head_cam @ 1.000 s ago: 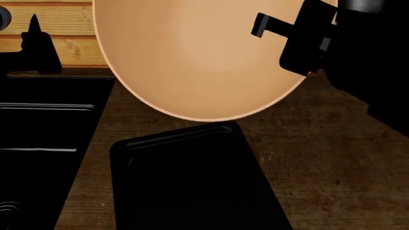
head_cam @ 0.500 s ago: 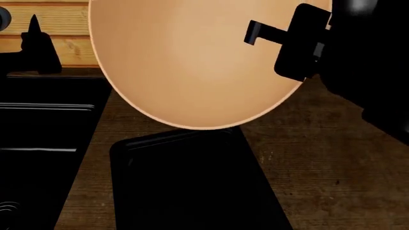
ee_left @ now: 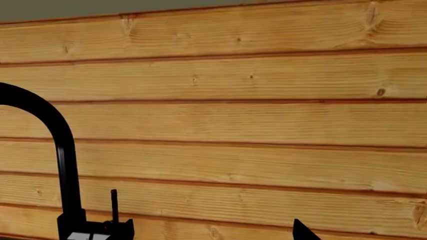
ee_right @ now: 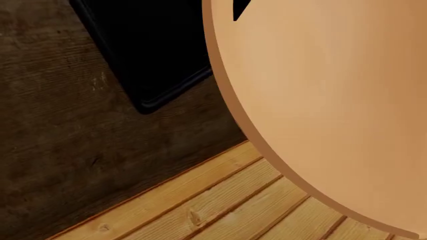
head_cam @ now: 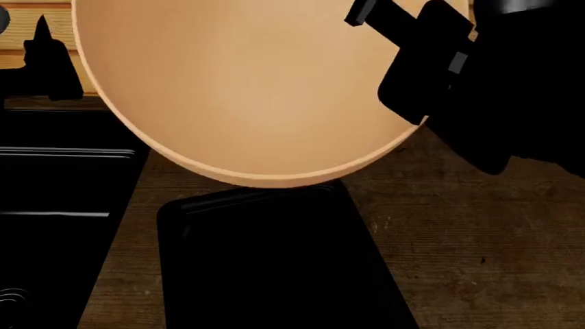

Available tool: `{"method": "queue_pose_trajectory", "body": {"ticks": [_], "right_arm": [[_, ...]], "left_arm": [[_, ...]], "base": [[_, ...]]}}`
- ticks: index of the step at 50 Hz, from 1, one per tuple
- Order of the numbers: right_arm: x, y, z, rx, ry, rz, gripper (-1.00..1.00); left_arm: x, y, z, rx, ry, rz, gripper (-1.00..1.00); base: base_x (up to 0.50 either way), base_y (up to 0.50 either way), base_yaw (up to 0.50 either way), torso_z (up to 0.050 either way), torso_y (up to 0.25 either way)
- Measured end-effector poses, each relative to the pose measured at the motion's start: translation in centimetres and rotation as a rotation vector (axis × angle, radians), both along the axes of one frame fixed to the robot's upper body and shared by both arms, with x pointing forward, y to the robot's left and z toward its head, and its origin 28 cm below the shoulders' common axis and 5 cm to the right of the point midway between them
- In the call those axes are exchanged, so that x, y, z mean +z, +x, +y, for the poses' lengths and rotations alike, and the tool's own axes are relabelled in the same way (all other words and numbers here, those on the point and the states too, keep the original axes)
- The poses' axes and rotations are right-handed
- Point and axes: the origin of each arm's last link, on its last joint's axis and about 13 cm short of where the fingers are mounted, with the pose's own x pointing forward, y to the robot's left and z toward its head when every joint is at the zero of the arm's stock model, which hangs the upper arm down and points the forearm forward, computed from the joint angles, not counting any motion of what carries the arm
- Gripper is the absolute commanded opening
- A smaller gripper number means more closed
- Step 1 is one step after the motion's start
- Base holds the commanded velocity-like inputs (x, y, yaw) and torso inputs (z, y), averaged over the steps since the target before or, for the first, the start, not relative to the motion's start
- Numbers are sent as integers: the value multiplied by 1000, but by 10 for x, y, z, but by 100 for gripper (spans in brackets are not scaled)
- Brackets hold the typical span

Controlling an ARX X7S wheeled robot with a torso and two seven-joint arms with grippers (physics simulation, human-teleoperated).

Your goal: Move the fresh-baked cupcake off the tray onto the counter, and place the bowl used for mixing into the sink.

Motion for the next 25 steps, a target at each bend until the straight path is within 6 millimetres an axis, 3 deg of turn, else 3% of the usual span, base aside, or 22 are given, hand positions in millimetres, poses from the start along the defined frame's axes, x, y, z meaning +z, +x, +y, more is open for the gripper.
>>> {"method": "queue_pose_trajectory", "body": {"ticks": [25], "right_arm": [[-1, -40, -5, -45, -56, 73, -100]], "left_arm": [[14, 1, 25, 120, -11, -52, 100]], "base": [[0, 0, 0, 0, 0]]}}
